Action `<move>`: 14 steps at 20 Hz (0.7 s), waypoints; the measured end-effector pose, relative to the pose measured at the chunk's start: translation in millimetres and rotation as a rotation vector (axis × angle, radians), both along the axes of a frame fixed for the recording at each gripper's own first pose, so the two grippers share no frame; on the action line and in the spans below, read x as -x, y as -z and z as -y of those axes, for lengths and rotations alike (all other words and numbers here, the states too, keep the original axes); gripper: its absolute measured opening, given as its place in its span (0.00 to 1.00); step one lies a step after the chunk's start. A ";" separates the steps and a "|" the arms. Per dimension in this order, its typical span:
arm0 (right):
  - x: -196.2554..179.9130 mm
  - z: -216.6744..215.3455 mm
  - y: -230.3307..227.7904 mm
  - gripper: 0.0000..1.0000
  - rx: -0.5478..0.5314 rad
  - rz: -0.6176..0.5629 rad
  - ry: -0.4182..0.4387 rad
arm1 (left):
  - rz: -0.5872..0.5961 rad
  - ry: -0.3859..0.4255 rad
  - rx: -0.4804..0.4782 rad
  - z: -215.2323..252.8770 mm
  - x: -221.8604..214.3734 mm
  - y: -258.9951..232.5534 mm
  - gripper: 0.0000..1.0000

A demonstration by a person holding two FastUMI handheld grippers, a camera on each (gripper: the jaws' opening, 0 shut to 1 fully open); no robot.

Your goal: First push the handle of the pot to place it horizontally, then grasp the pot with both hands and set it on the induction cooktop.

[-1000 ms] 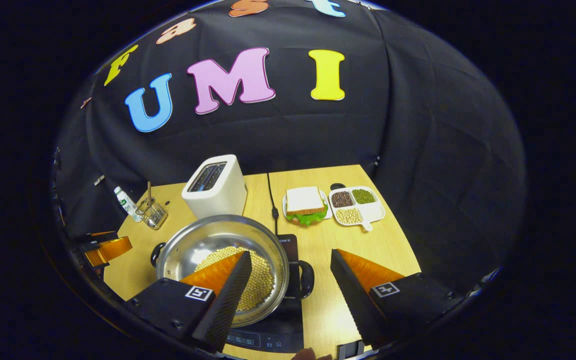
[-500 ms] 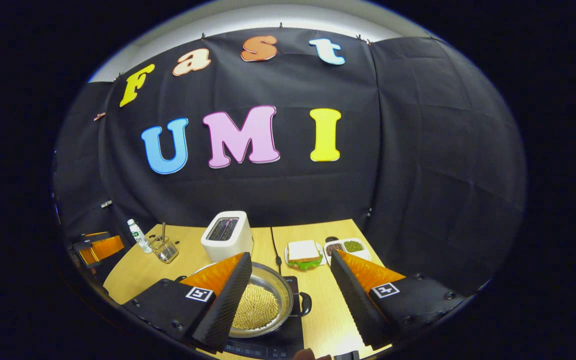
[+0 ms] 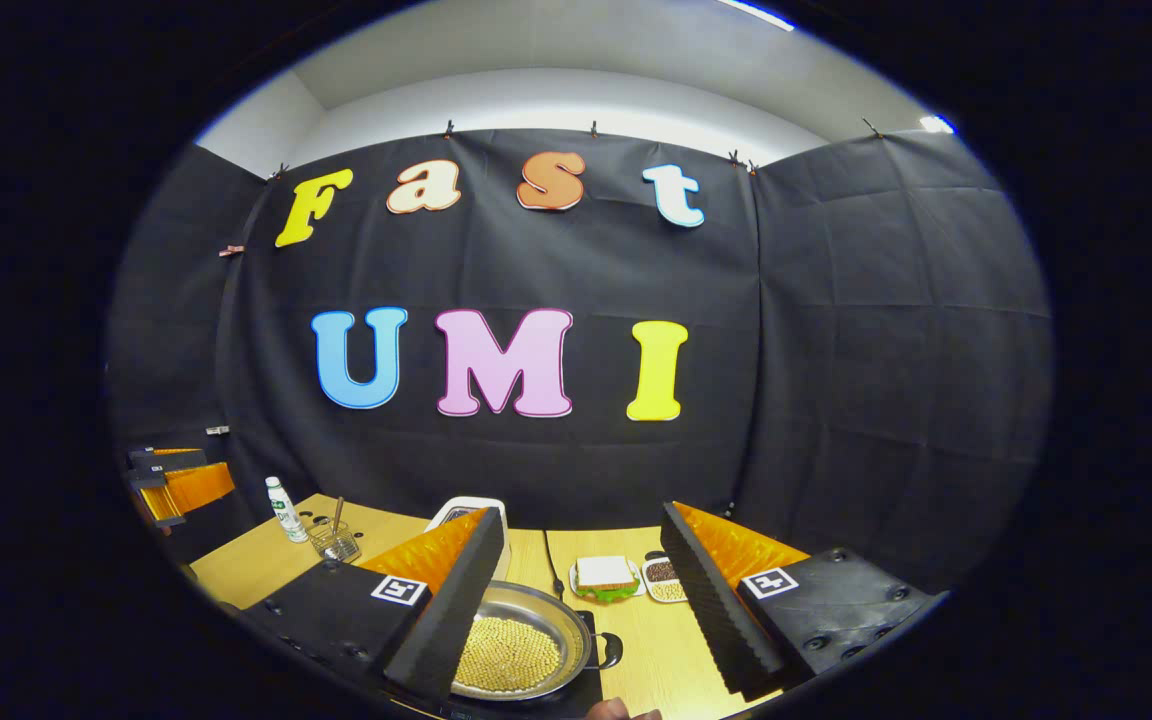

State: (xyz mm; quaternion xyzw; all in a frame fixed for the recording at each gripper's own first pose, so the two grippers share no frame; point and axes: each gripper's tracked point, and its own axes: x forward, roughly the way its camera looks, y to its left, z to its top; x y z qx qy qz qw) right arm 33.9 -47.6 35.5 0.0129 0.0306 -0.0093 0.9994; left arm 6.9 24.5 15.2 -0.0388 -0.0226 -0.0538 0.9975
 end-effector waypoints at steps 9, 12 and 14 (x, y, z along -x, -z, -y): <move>5.9 -13.5 -6.4 0.99 0.024 0.030 -0.016 | 0.005 0.004 0.008 -5.3 8.5 0.3 0.95; 5.9 -13.3 -3.2 1.00 0.022 0.020 -0.019 | 0.004 0.007 -0.007 -4.2 9.0 0.9 0.95; 5.3 -12.9 -0.3 0.99 0.025 0.014 -0.019 | -0.001 0.009 -0.009 -2.2 7.6 1.5 0.95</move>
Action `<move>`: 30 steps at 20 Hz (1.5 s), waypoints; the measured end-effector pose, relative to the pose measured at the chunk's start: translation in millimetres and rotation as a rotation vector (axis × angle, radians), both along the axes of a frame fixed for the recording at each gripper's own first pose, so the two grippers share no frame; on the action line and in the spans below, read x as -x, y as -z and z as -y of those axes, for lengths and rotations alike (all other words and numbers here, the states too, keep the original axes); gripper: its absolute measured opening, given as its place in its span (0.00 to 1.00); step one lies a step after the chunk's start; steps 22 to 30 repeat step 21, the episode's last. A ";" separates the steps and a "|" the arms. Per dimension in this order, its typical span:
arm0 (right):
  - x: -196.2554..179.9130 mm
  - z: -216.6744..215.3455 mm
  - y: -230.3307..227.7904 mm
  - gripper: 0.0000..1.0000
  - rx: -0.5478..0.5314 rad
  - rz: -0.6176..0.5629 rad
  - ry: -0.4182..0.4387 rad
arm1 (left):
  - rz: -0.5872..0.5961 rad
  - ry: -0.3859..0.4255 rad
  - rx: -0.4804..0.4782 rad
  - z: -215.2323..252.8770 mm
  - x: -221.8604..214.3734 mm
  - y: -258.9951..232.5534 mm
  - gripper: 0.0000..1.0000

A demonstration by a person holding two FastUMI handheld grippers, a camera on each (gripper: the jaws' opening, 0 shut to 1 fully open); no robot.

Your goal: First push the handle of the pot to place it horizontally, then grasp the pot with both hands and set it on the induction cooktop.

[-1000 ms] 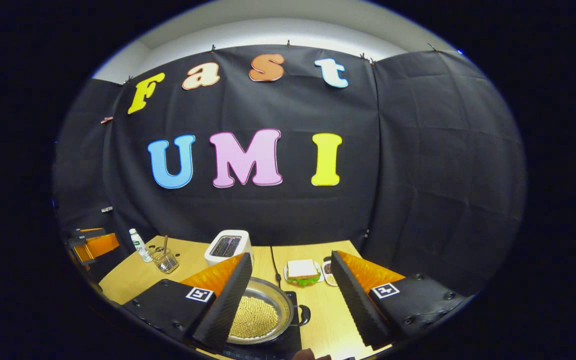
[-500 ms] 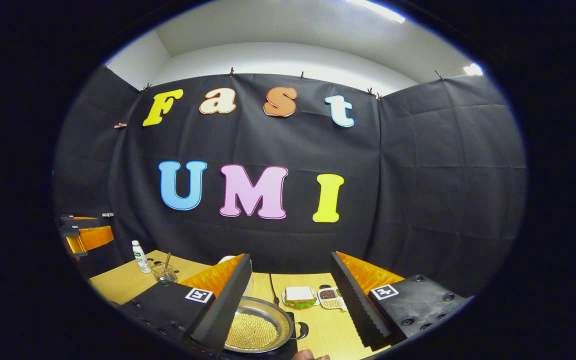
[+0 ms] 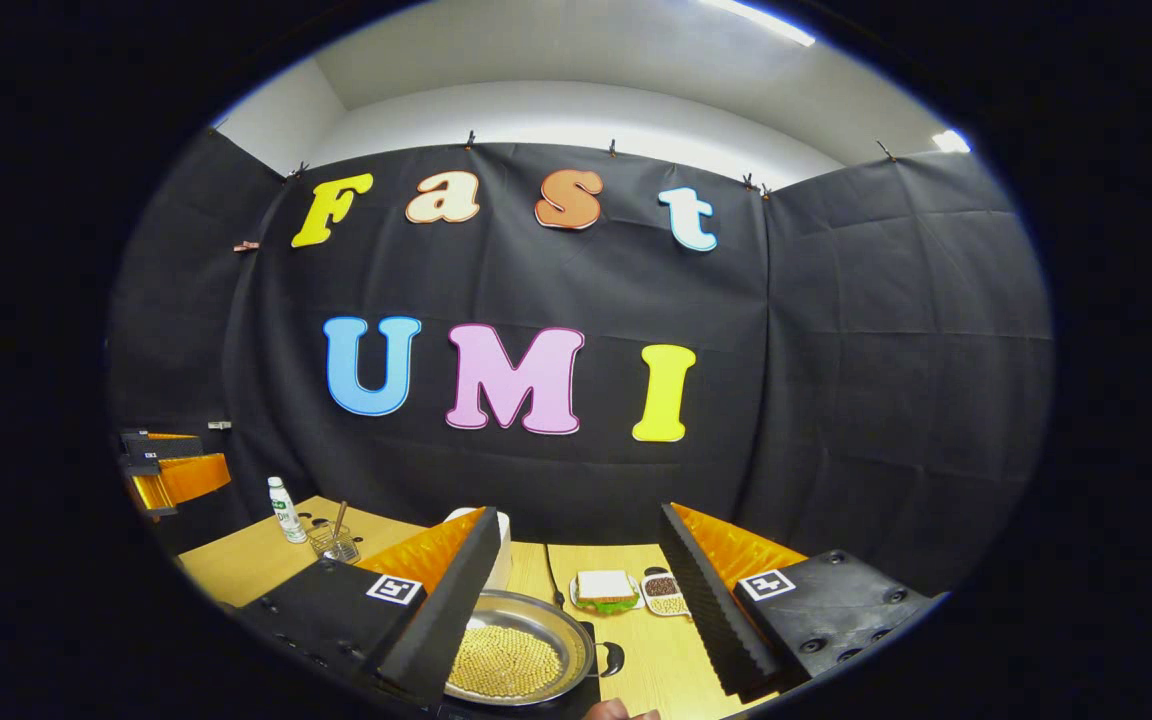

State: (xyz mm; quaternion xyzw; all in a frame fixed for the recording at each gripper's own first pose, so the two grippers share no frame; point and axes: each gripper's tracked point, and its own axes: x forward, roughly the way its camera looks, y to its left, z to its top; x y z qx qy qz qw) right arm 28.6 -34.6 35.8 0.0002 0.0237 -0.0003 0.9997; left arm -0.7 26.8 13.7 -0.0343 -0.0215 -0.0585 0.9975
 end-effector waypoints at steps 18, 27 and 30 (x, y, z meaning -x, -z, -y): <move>-0.9 8.0 4.6 0.99 -0.004 -0.009 0.013 | -0.022 -0.002 0.001 -1.0 -3.5 4.7 0.95; -2.0 8.7 6.3 0.99 -0.004 -0.014 0.016 | -0.022 -0.001 -0.005 -0.2 -4.4 4.8 0.95; -2.0 8.7 6.3 0.99 -0.004 -0.014 0.016 | -0.022 -0.001 -0.005 -0.2 -4.4 4.8 0.95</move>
